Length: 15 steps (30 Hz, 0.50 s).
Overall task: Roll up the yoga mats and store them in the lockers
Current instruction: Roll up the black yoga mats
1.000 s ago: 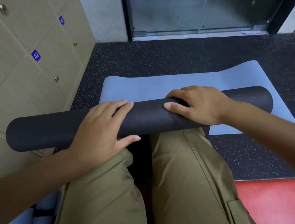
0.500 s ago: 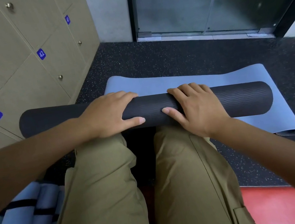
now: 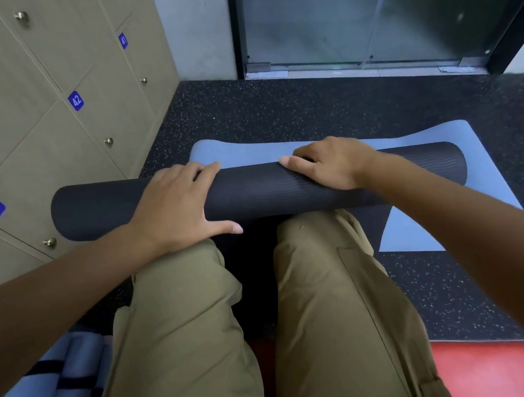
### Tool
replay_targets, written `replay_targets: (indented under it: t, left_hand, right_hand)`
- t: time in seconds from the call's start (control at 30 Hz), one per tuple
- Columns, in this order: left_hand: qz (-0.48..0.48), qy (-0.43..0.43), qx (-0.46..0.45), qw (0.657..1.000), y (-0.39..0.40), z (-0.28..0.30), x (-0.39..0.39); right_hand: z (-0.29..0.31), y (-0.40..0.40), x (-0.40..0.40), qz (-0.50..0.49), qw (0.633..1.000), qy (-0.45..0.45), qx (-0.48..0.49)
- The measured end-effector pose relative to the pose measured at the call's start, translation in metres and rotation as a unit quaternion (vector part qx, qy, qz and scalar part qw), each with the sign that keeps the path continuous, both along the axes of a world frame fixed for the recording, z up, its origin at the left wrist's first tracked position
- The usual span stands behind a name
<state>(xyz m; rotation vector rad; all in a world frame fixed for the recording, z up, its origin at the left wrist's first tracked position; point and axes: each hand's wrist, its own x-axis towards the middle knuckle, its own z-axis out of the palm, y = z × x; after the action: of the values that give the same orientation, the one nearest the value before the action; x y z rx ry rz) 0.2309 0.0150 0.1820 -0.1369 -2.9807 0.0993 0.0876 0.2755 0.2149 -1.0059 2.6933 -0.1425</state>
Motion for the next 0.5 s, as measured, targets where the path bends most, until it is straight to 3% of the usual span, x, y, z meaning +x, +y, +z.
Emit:
replay_targets:
  t: [0.1,0.2,0.3,0.4,0.5]
  left_hand:
    - [0.018,-0.039,0.022,0.999,0.0,0.003,-0.013]
    - [0.026,-0.078,0.062,0.995,-0.004,0.006,-0.027]
    - [0.04,-0.129,0.114,0.984,-0.011,0.009,-0.04]
    - [0.05,-0.184,0.16,0.969,-0.017,0.011,-0.053]
    - [0.054,-0.233,0.19,0.952,-0.021,0.014,-0.063]
  right_hand:
    - [0.003,-0.007,-0.013,-0.012,0.998,-0.06,0.023]
    - [0.001,-0.008,-0.018,-0.012,0.998,-0.063,0.022]
    - [-0.005,-0.002,-0.012,0.02,1.0,0.004,-0.007]
    - [-0.016,0.004,-0.003,0.067,0.992,0.103,0.037]
    - [-0.028,0.006,-0.001,0.06,0.988,0.137,0.044]
